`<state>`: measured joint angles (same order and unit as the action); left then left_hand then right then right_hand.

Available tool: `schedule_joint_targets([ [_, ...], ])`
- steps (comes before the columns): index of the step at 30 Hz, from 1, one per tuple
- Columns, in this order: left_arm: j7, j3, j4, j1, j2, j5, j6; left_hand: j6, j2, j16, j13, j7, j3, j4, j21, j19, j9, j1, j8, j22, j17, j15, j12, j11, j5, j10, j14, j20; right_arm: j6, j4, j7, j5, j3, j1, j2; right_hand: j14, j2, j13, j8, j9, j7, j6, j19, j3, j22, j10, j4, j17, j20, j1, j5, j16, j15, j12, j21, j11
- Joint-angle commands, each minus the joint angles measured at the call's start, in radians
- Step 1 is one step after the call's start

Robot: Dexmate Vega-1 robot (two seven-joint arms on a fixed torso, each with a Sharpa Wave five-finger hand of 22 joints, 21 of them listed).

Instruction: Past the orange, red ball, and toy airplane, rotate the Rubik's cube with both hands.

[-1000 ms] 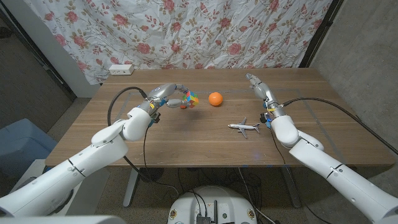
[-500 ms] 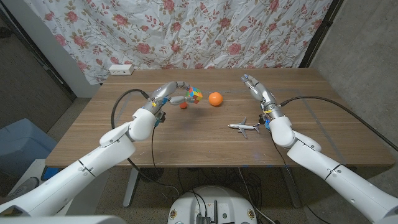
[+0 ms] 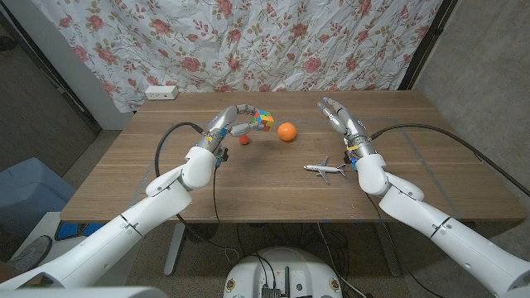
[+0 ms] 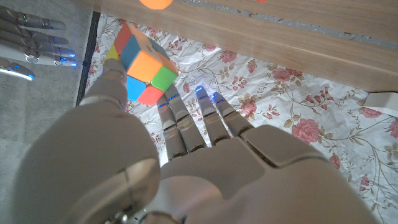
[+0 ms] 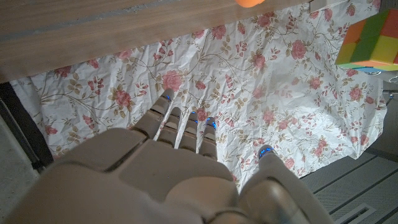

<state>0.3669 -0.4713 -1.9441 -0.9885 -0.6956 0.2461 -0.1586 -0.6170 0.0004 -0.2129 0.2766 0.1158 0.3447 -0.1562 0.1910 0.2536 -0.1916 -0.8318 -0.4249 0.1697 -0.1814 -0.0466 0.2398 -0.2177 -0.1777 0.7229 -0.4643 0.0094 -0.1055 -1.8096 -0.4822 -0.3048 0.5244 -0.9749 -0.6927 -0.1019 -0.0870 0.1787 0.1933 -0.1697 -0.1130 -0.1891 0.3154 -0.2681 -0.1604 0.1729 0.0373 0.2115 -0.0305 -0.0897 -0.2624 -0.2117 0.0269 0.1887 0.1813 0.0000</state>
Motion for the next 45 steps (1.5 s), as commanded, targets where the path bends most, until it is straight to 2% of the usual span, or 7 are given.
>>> schedule_joint_targets([
  [1, 0.043, -0.019, 0.066, 0.027, 0.073, -0.075, 0.048, -0.026, 0.009, 0.006, 0.003, -0.021, -0.003, 0.001, -0.001, -0.004, -0.003, 0.004, 0.004, 0.005, -0.001, -0.118, -0.001, 0.001, -0.005, -0.004, 0.003, 0.002, -0.082, -0.024, -0.032, -0.105, 0.035, 0.010, 0.004, 0.006, -0.007, 0.004, 0.005, -0.004, -0.008, -0.012, -0.004, -0.007, -0.006, -0.003, 0.000, 0.003, -0.004, 0.006, 0.001, 0.003, 0.005, -0.002, 0.000, -0.001],
  [20, 0.034, -0.037, 0.159, 0.072, 0.132, -0.192, 0.136, -0.025, 0.011, 0.008, 0.002, -0.022, -0.007, 0.000, -0.001, -0.010, -0.003, 0.010, 0.014, 0.005, -0.001, -0.118, -0.009, 0.002, -0.005, -0.017, 0.007, 0.002, -0.245, -0.077, -0.021, -0.283, 0.110, 0.023, 0.005, 0.009, -0.007, 0.004, 0.000, -0.004, -0.021, -0.017, -0.009, -0.009, -0.006, -0.009, 0.001, 0.004, -0.010, 0.011, 0.004, 0.003, 0.014, -0.003, 0.000, 0.002],
  [23, 0.028, -0.044, 0.181, 0.084, 0.147, -0.212, 0.152, -0.024, 0.012, 0.008, 0.002, -0.021, -0.007, 0.000, -0.001, -0.010, -0.003, 0.010, 0.015, 0.005, -0.001, -0.118, -0.010, 0.002, -0.005, -0.019, 0.007, 0.002, -0.250, -0.081, -0.028, -0.304, 0.120, 0.022, 0.004, 0.016, -0.007, 0.004, -0.012, -0.004, -0.030, 0.012, -0.013, -0.010, -0.006, -0.016, 0.001, 0.005, -0.012, 0.013, 0.005, 0.005, 0.016, -0.004, 0.000, 0.002],
  [31, 0.015, -0.065, 0.205, 0.107, 0.153, -0.217, 0.162, -0.024, 0.015, 0.009, 0.001, -0.023, -0.008, 0.000, 0.000, -0.010, -0.003, 0.012, 0.018, 0.005, -0.001, -0.117, -0.012, 0.002, -0.006, -0.021, 0.009, 0.004, -0.257, -0.101, -0.014, -0.325, 0.125, 0.021, -0.002, 0.032, -0.010, 0.004, -0.019, -0.004, -0.063, 0.041, -0.023, -0.014, -0.006, -0.039, 0.000, 0.006, -0.023, 0.015, 0.007, 0.009, 0.032, -0.009, -0.001, 0.001],
  [33, 0.009, -0.068, 0.207, 0.112, 0.155, -0.224, 0.161, -0.024, 0.016, 0.009, 0.001, -0.024, -0.008, 0.001, 0.000, -0.010, -0.003, 0.013, 0.018, 0.005, -0.001, -0.118, -0.012, 0.002, -0.006, -0.021, 0.008, 0.004, -0.244, -0.096, -0.023, -0.329, 0.126, 0.022, -0.003, 0.044, -0.011, 0.004, -0.020, -0.004, -0.083, 0.062, -0.021, -0.017, -0.006, -0.043, 0.001, 0.008, -0.048, 0.019, 0.009, 0.010, 0.048, -0.006, 0.002, 0.047],
  [35, 0.002, -0.073, 0.212, 0.119, 0.156, -0.226, 0.161, -0.025, 0.016, 0.009, 0.001, -0.024, -0.009, 0.002, 0.000, -0.010, -0.003, 0.015, 0.019, 0.005, -0.001, -0.117, -0.012, 0.003, -0.005, -0.021, 0.008, 0.004, -0.234, -0.093, -0.027, -0.336, 0.129, 0.024, -0.006, 0.048, -0.010, 0.004, -0.022, -0.004, -0.094, 0.073, -0.016, -0.018, -0.006, -0.043, 0.001, 0.009, -0.063, 0.021, 0.009, 0.010, 0.055, -0.005, 0.004, 0.048],
  [45, 0.002, -0.090, 0.238, 0.138, 0.181, -0.241, 0.164, -0.021, 0.019, 0.009, -0.001, -0.026, -0.011, 0.003, 0.000, -0.012, -0.003, 0.020, 0.024, 0.005, -0.002, -0.115, -0.015, 0.003, -0.006, -0.027, 0.010, 0.005, -0.200, -0.099, -0.026, -0.352, 0.134, 0.017, -0.014, 0.055, -0.011, 0.003, -0.024, -0.004, -0.106, 0.109, -0.019, -0.022, -0.006, -0.049, 0.002, 0.011, -0.070, 0.025, 0.010, 0.008, 0.074, -0.003, 0.004, 0.086],
])
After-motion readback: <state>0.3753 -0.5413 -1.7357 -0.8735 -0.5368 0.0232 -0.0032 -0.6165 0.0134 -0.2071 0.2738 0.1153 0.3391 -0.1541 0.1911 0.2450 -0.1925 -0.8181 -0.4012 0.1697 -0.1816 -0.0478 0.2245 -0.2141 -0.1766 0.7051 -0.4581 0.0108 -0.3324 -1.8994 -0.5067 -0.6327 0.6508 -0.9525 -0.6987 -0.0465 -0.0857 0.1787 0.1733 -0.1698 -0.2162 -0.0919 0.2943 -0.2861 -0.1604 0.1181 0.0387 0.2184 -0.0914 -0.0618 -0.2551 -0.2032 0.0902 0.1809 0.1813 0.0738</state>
